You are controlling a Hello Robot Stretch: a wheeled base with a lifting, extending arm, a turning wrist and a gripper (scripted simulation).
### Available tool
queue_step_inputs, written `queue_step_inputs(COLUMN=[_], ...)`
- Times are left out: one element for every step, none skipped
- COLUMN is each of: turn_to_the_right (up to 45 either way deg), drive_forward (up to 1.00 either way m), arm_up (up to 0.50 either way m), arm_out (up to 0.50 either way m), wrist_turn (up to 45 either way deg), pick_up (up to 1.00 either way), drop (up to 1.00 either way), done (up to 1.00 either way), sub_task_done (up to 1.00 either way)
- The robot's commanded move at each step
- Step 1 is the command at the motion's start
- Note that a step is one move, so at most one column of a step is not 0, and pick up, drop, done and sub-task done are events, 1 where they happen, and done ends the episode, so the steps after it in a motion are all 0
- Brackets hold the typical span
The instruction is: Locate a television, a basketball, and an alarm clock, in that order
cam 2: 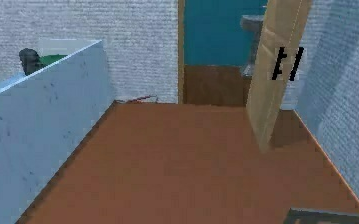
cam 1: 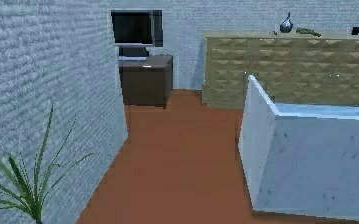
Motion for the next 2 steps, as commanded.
queue_step_inputs(turn_to_the_right=[0.0, 0.0], drive_forward=[1.00, 1.00], arm_up=[0.00, 0.00], arm_out=[0.00, 0.00], wrist_turn=[0.0, 0.0], pick_up=[0.00, 0.00], drop=[0.00, 0.00], done=[0.00, 0.00], sub_task_done=[0.00, 0.00])
